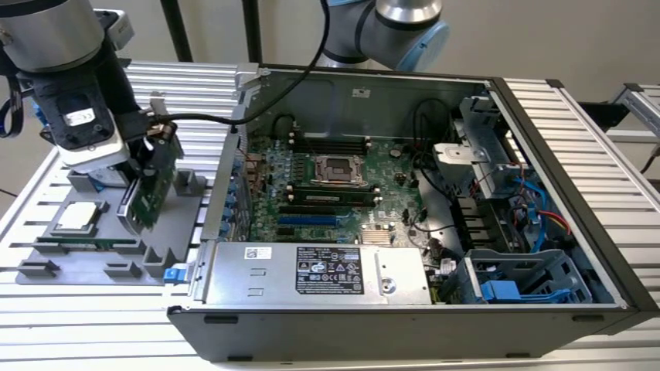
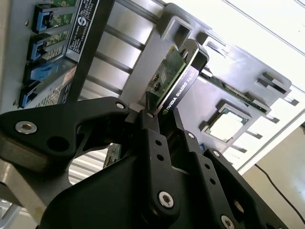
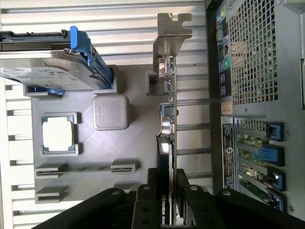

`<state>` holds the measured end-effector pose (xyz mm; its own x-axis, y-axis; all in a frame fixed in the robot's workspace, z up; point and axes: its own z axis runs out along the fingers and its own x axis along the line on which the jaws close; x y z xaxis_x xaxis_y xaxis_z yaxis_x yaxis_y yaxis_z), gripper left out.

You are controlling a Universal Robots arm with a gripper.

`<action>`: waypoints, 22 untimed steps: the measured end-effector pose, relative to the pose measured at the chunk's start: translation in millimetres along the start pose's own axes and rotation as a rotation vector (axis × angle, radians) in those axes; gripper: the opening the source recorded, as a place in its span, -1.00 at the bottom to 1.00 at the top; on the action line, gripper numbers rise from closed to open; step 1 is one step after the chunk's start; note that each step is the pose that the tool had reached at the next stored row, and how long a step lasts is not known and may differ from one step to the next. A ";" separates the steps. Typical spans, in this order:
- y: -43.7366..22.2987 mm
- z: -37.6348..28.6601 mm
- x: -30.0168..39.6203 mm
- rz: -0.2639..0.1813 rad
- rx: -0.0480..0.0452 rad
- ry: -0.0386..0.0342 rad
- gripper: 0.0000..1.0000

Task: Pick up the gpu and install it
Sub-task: 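Pick up the gpu and move the gpu toward the slot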

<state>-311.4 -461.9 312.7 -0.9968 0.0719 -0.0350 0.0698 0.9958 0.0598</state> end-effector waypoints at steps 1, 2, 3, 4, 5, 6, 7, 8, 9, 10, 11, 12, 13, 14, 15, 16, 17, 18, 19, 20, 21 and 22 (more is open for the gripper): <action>0.0 -0.7 0.0 0.000 0.0000 0.0000 -1.00; 0.0 -1.2 -0.1 0.000 0.0000 0.0000 -1.00; 0.1 -1.8 -0.1 0.000 0.0000 -0.0001 -1.00; 0.1 -2.4 -0.2 0.000 0.0000 0.0000 -1.00; 0.1 -3.0 -0.2 0.000 0.0000 0.0000 -1.00; 0.1 -3.5 -0.2 0.000 0.0000 -0.0001 -1.00; 0.2 -4.1 -0.2 0.000 0.0000 -0.0001 -1.00; 0.2 -4.5 -0.3 0.000 0.0000 0.0000 -1.00; 0.2 -5.0 -0.3 0.000 0.0000 0.0000 -1.00; 0.3 -5.4 -0.3 0.000 0.0000 0.0000 -1.00; 0.3 -5.9 -0.3 0.000 0.0000 0.0000 -1.00; 0.3 -6.4 -0.3 0.000 0.0000 0.0000 -1.00; 0.4 -6.8 -0.3 0.000 0.0000 0.0000 -1.00; 0.4 -7.1 -0.3 0.000 -0.0001 0.0000 -1.00; 0.4 -7.5 -0.3 0.000 -0.0001 -0.0001 -1.00; 0.4 -7.9 -0.4 0.000 0.0000 -0.0001 -1.00; 0.5 -8.3 -0.4 0.000 0.0000 0.0000 -1.00; 0.5 -8.7 -0.4 0.000 0.0000 0.0000 -1.00; 0.5 -9.1 -0.4 0.000 0.0000 0.0000 -1.00; 0.5 -9.4 -0.4 0.000 0.0000 0.0000 -1.00; 0.5 -9.8 -0.4 0.000 0.0000 0.0000 -1.00; 0.6 -10.1 -0.4 0.000 -0.0001 -0.0001 -1.00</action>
<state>-311.3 -462.0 322.8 -0.9968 0.0718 -0.0351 0.0696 0.9958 0.0598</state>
